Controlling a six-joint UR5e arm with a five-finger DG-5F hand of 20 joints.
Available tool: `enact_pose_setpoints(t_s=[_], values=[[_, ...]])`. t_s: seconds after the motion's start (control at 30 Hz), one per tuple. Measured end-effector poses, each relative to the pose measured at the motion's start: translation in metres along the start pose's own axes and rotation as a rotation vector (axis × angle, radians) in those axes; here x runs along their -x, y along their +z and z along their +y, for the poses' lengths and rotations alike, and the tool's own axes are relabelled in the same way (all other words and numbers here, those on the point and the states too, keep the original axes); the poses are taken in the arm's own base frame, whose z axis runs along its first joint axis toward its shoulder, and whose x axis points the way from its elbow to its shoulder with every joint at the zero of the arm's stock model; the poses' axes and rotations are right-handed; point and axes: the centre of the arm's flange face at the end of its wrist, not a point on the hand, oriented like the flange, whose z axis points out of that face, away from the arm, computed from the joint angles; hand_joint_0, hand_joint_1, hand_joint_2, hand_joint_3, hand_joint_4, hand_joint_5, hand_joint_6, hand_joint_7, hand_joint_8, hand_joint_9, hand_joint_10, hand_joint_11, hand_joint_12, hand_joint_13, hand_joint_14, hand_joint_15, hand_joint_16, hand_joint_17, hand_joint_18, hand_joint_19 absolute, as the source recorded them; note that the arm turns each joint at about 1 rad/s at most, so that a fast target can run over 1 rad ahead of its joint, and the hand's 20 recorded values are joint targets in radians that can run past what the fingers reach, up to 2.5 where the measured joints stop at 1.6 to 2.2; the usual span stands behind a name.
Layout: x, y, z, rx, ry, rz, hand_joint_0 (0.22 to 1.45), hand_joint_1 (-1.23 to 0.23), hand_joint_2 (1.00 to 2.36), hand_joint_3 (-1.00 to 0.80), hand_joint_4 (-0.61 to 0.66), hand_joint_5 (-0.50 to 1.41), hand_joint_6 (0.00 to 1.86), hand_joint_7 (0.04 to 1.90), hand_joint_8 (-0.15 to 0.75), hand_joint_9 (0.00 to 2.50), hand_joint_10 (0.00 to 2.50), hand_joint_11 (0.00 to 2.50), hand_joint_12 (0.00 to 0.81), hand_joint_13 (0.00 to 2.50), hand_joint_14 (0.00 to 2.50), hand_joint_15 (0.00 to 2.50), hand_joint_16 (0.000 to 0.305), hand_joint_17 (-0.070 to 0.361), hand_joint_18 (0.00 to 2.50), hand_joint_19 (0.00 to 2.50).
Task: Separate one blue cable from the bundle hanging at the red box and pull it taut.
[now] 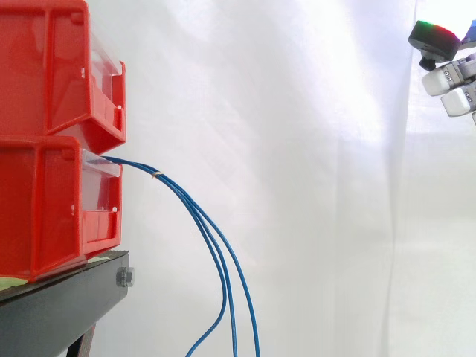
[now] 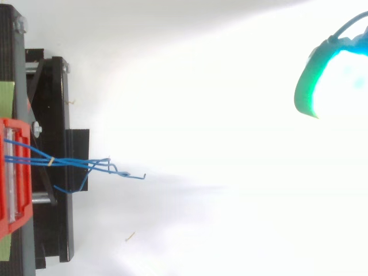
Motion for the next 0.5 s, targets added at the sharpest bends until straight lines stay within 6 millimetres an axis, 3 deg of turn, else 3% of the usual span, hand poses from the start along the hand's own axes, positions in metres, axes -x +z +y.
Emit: enact_pose_setpoints(t_s=[0.33,0.5], values=[[0.001,0.001,-0.001,-0.001,0.000,-0.008,0.52,-0.54,1.00,-0.50,0.16,-0.22,0.50,0.76,0.233,0.43,0.00,0.08,0.329,0.46,0.01,0.18,0.055,0.124,0.41,0.26],[0.000,0.010,-0.011,-0.001,-0.005,-0.033,0.53,-0.58,1.00,-0.50,0.15,-0.21,0.50,0.75,0.211,0.52,0.00,0.08,0.314,0.54,0.01,0.19,0.046,0.103,0.45,0.23]])
